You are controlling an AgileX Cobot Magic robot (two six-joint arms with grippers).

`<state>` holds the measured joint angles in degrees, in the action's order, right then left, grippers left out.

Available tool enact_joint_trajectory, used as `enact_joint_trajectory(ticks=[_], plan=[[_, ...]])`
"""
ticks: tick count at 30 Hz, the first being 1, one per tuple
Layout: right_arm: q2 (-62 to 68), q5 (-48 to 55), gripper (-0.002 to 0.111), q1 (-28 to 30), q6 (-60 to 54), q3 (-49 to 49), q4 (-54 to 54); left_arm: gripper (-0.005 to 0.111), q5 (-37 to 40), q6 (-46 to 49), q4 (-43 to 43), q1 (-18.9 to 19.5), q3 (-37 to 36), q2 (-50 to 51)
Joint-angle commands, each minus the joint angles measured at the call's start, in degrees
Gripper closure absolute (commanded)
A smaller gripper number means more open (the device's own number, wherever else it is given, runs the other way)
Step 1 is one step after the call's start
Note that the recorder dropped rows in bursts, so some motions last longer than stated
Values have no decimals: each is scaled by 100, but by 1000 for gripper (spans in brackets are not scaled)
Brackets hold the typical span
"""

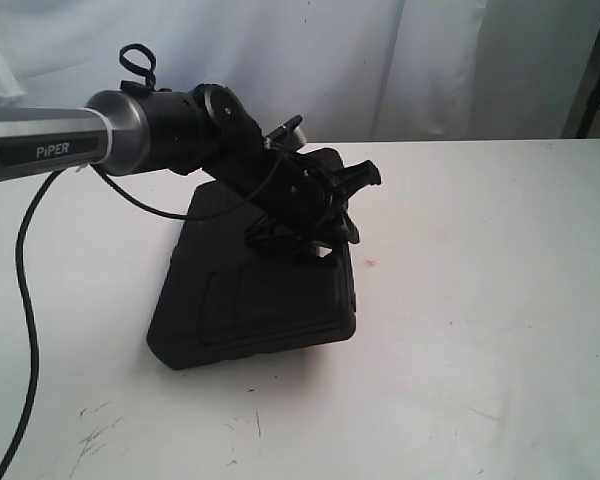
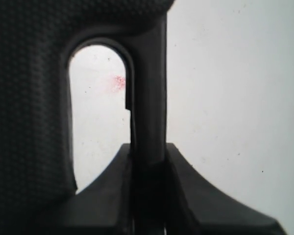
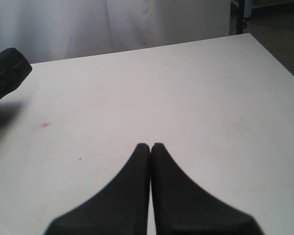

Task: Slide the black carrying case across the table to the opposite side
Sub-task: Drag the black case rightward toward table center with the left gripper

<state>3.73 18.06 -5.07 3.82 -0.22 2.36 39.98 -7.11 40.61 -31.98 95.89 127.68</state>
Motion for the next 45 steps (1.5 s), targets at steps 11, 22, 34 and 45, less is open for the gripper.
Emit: enact_joint_trajectory(ticks=[11, 22, 34, 45], plan=[[-35, -37, 108, 43, -36, 22, 10, 107, -414, -58, -271, -60, 68, 93], [-35, -37, 108, 43, -36, 22, 10, 107, -495, -175, -408, -60, 68, 237], [-35, -37, 108, 43, -36, 22, 10, 96, -505, 138, -352, -60, 68, 237], [-35, -37, 108, 43, -36, 22, 10, 54, -505, 128, -352, -60, 68, 237]])
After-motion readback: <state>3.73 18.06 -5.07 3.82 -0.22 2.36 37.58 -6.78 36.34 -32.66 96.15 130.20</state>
